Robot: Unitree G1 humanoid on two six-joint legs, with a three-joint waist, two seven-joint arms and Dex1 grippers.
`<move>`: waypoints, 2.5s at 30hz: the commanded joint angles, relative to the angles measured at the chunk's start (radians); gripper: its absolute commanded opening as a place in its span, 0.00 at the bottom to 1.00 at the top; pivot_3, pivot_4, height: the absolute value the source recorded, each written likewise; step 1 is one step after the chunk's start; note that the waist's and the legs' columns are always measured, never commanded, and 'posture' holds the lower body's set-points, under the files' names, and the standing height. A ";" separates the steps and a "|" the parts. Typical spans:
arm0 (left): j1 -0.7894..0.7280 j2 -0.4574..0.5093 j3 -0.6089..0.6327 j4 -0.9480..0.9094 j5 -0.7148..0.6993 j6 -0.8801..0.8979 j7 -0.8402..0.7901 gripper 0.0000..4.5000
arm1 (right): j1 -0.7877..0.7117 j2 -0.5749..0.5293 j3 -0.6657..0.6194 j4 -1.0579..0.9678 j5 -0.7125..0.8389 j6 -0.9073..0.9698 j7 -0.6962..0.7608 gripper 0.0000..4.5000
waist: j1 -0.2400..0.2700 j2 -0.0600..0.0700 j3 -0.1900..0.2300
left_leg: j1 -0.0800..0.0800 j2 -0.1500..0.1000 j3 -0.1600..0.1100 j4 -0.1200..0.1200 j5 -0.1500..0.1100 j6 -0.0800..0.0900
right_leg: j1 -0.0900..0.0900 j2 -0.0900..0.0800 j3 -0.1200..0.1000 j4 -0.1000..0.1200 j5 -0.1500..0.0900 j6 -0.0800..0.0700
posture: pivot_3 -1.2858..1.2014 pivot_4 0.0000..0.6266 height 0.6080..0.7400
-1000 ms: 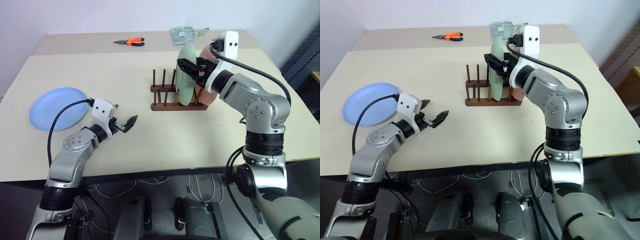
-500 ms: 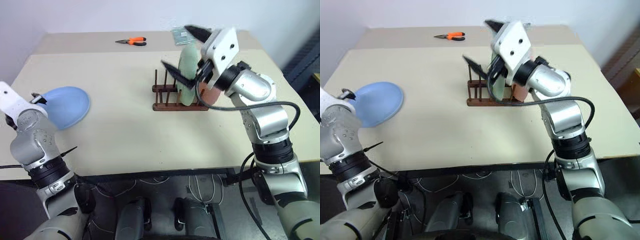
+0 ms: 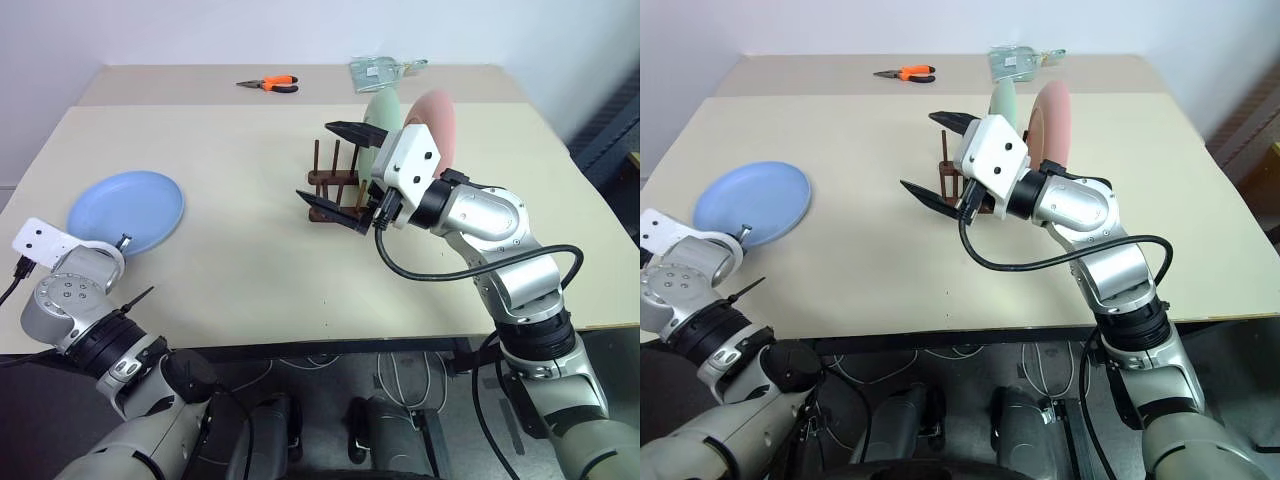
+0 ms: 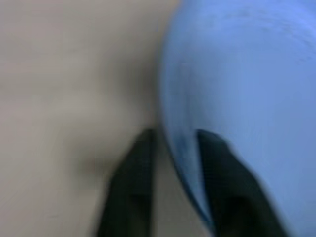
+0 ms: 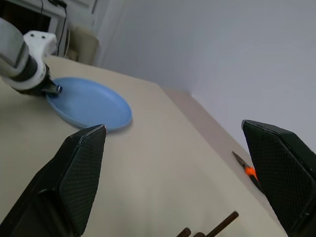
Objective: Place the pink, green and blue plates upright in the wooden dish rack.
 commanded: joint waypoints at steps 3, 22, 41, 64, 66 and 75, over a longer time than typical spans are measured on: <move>-0.020 0.081 -0.321 -0.119 -0.027 -0.118 -0.258 0.01 | -0.027 -0.010 0.017 0.012 -0.046 -0.025 0.035 1.00 | 0.002 -0.001 0.000 | 0.000 -0.001 0.000 0.000 0.000 0.000 | 0.000 0.001 -0.001 0.000 0.000 0.000 | 0.52 0.24 1.00; -0.211 0.036 -0.583 -0.380 -0.194 0.107 -0.363 0.00 | -0.279 0.132 0.225 0.555 -0.566 -0.492 -0.152 0.70 | -0.025 -0.001 0.001 | 0.001 0.002 0.000 -0.001 0.002 -0.003 | 0.000 0.003 0.001 0.000 0.000 -0.001 | 0.52 0.24 1.00; 0.040 0.293 -0.603 -0.095 0.178 -0.455 -0.394 0.66 | -0.241 0.183 0.021 0.307 -0.274 -0.415 -0.083 0.00 | -0.034 0.000 0.001 | 0.004 0.003 0.001 -0.005 0.003 -0.005 | 0.001 0.008 0.002 0.001 0.000 -0.001 | 0.52 0.24 1.00; 0.464 0.272 -0.962 -0.172 0.315 -0.684 -0.794 0.66 | -0.308 0.491 -0.500 0.195 0.843 0.645 -0.778 0.00 | -0.029 0.001 0.001 | -0.003 0.003 0.003 -0.005 0.003 -0.004 | -0.009 0.003 0.002 0.003 0.000 -0.006 | 0.52 0.24 1.00; 0.457 0.269 -0.961 -0.184 0.317 -0.665 -0.793 0.66 | -0.315 0.492 -0.503 0.223 0.847 0.645 -0.808 0.00 | -0.029 0.001 0.001 | -0.003 0.003 0.003 -0.005 0.003 -0.004 | -0.009 0.003 0.002 0.004 0.000 -0.006 | 0.52 0.24 1.00; 0.440 0.248 -0.967 -0.227 0.326 -0.610 -0.793 0.66 | -0.414 0.477 -0.508 0.463 0.744 0.550 -0.856 0.00 | -0.031 0.001 0.001 | -0.003 0.003 0.003 -0.005 0.003 -0.004 | -0.009 0.004 0.002 0.004 0.000 -0.006 | 0.52 0.24 1.00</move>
